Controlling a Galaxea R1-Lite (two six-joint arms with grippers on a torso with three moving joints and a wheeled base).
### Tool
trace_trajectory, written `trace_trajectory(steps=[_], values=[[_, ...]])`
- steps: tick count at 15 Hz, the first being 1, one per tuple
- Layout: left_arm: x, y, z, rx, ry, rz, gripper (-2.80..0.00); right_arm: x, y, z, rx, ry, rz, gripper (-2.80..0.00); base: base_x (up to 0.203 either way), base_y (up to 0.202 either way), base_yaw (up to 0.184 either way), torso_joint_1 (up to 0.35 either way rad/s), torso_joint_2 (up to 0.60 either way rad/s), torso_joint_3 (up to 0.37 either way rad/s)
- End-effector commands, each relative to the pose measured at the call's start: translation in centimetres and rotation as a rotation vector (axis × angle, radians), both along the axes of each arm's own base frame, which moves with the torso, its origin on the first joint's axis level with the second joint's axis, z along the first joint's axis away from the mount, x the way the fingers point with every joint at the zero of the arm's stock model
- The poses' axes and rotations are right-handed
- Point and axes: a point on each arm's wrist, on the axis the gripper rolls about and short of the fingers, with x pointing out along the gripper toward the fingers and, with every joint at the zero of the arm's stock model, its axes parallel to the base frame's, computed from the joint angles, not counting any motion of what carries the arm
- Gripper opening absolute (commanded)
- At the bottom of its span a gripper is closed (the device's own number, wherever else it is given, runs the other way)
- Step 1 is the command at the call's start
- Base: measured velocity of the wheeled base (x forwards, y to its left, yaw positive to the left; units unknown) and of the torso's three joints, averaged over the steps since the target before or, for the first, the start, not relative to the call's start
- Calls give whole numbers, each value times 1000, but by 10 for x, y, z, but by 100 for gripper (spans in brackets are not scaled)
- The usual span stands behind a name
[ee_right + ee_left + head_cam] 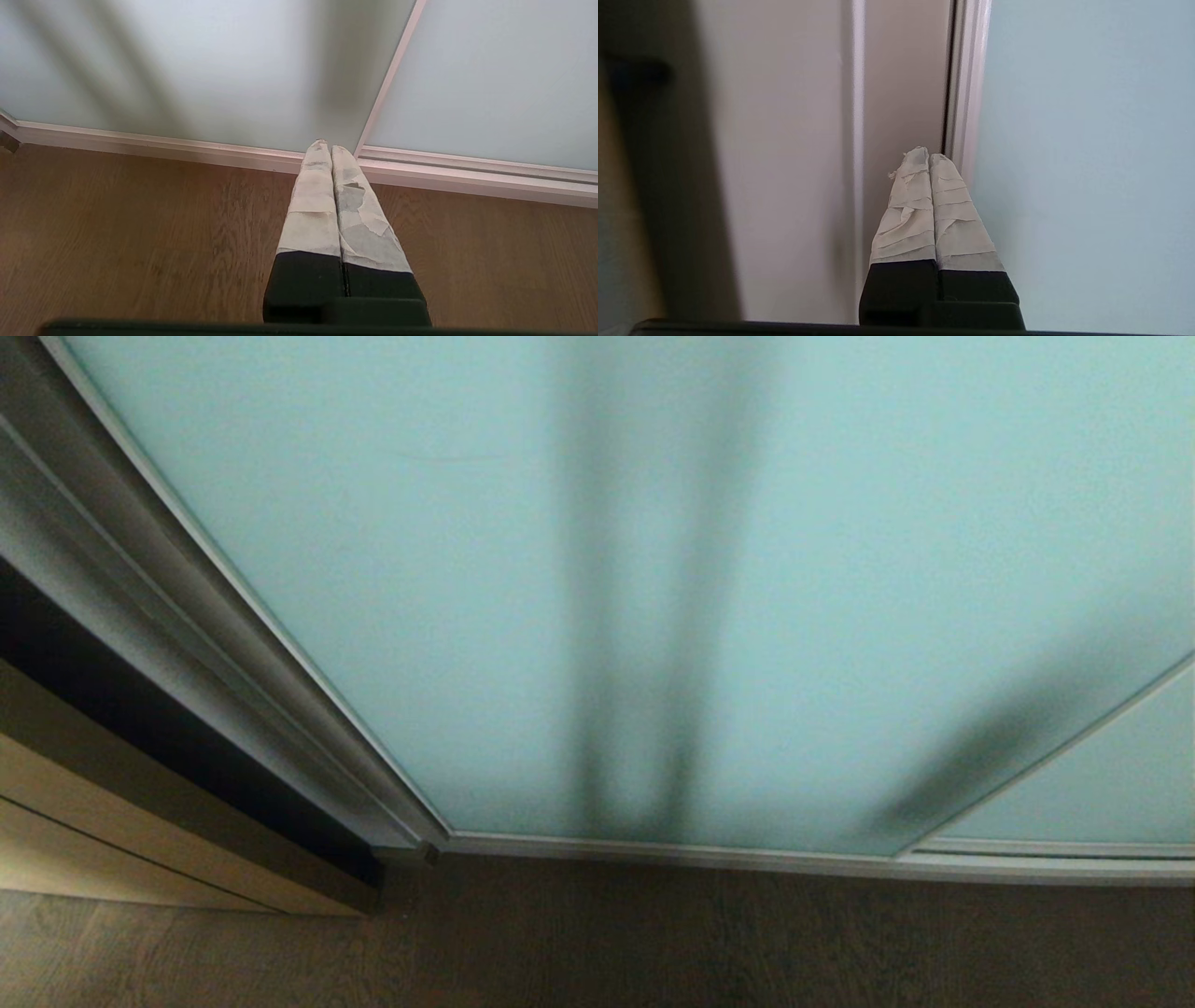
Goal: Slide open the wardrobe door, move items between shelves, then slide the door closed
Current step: Open the door
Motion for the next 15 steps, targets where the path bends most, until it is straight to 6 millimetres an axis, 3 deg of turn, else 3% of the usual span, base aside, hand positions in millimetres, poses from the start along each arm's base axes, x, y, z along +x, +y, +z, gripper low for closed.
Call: trace_trajectory(steps=[1, 11, 15], values=[[36, 0, 3, 1, 37, -3, -280, 0, 0, 0, 0, 0, 0, -280, 0, 0, 0, 0, 0, 0], [71, -7, 6, 21, 80, -62, -280, 0, 0, 0, 0, 0, 0, -280, 0, 0, 0, 0, 0, 0], [66, -13, 8, 29, 68, -99, -280, 0, 0, 0, 0, 1, 0, -280, 0, 0, 0, 0, 0, 0]])
